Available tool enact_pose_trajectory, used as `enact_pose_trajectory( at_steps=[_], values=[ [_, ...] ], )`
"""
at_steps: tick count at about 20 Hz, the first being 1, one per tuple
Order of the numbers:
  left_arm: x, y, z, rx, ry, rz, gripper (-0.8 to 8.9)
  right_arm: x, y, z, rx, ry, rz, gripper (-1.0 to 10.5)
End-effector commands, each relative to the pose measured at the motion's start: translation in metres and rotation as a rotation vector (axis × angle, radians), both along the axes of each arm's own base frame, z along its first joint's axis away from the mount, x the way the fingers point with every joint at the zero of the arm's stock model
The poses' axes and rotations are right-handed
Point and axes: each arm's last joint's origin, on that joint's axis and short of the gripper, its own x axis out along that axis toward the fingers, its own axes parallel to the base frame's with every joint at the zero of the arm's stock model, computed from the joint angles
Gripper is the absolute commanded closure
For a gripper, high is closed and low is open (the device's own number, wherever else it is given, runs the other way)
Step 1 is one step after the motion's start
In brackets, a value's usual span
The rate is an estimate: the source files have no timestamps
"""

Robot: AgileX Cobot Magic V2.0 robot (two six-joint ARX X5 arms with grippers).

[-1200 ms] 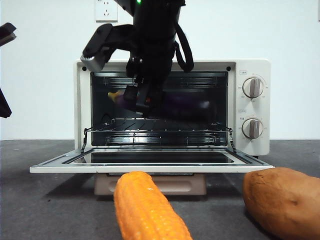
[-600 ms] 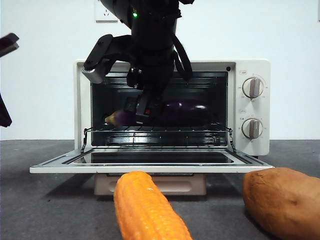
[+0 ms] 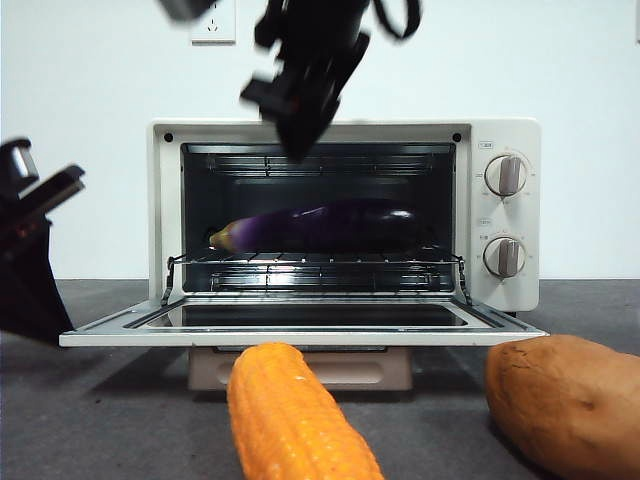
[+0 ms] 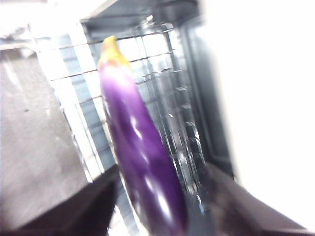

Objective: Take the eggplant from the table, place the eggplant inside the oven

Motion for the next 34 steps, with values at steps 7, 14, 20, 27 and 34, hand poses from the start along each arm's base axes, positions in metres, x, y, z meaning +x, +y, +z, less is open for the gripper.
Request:
enact_pose_trajectory(
  at_steps=[7, 14, 20, 27, 34],
  values=[
    [0.005, 0.000, -0.025, -0.142, 0.097, -0.153, 8.08, -0.057, -0.050, 0.091, 0.338, -0.068, 0.047, 9.4],
    [0.010, 0.004, -0.040, -0.261, 0.146, -0.190, 8.08, -0.078, -0.085, 0.123, 0.464, -0.122, 0.040, 9.4],
    [0.012, 0.004, -0.042, -0.329, 0.143, -0.225, 8.08, -0.094, -0.114, 0.139, 0.542, -0.135, 0.025, 9.4],
    [0.016, 0.003, -0.036, -0.394, 0.141, -0.259, 8.08, -0.111, -0.144, 0.143, 0.596, -0.081, -0.028, 9.4],
    [0.028, 0.002, -0.018, -0.416, 0.188, -0.260, 8.08, -0.124, -0.165, 0.139, 0.587, -0.006, -0.086, 9.4]
  ],
)
